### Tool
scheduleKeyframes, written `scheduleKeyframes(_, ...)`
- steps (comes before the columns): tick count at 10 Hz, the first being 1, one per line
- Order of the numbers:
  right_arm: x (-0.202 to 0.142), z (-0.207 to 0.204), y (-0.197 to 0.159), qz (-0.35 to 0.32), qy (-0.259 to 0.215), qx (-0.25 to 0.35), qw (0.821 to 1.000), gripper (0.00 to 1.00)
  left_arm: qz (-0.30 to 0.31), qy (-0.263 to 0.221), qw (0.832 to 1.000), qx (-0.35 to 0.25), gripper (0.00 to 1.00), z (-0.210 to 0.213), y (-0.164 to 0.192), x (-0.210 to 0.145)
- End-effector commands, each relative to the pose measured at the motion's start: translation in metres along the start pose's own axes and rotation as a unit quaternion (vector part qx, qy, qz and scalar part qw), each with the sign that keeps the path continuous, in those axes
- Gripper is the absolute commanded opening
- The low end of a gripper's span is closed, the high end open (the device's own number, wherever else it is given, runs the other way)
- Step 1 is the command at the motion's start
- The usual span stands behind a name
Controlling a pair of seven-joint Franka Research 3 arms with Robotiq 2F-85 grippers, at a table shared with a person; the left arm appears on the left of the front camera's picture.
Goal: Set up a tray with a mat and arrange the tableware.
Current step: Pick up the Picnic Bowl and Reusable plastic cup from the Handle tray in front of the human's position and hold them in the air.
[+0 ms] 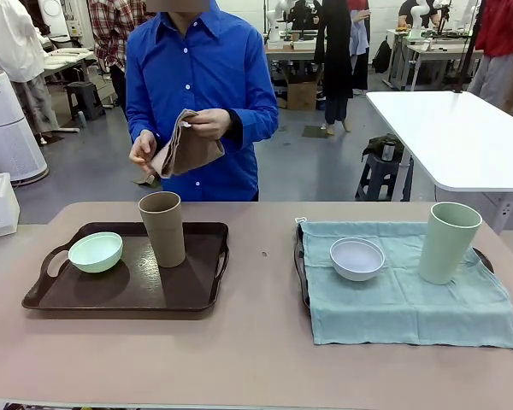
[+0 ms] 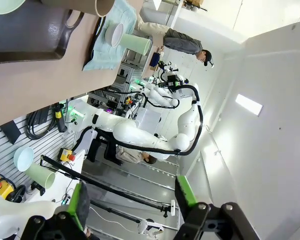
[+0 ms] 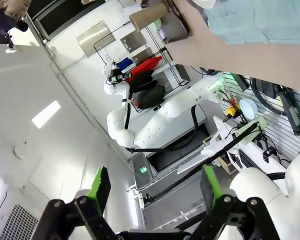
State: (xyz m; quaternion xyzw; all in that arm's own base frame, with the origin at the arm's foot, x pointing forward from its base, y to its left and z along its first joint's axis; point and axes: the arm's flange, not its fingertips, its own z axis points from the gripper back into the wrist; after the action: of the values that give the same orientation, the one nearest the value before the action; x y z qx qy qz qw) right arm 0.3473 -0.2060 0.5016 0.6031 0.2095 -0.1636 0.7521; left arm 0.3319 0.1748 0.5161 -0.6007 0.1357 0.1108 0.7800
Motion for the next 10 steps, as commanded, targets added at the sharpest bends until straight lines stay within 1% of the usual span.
scheduleKeyframes(1, 0.001, -0.003, 0.002, -0.003, 0.001, -0.006, 1.000, 0.96, 0.005, -0.002, 1.000, 0.000, 0.92, 0.001, -0.001, -0.002)
scheduleKeyframes(6, 0.001, -0.004, 0.004, -0.003, -0.001, -0.009, 1.000, 0.96, 0.000, 0.000, 1.000, 0.000, 0.92, 0.000, 0.000, 0.000)
scheduleKeyframes(7, -0.002, -0.011, 0.011, 0.024, -0.014, -0.031, 0.999, 0.96, -0.006, -0.005, 1.000, 0.021, 0.92, 0.000, -0.004, -0.003)
scheduleKeyframes(8, -0.008, -0.033, 0.032, 0.084, -0.029, -0.083, 0.993, 0.96, -0.013, -0.026, 0.997, 0.073, 0.92, -0.001, -0.019, -0.006)
scheduleKeyframes(9, -0.008, -0.071, 0.065, 0.152, -0.031, -0.157, 0.975, 0.96, -0.024, -0.047, 0.990, 0.128, 0.92, -0.007, -0.042, -0.012)
scheduleKeyframes(10, 0.003, -0.103, 0.092, 0.178, -0.013, -0.188, 0.966, 0.96, -0.026, -0.060, 0.982, 0.175, 0.92, -0.011, -0.059, -0.016)
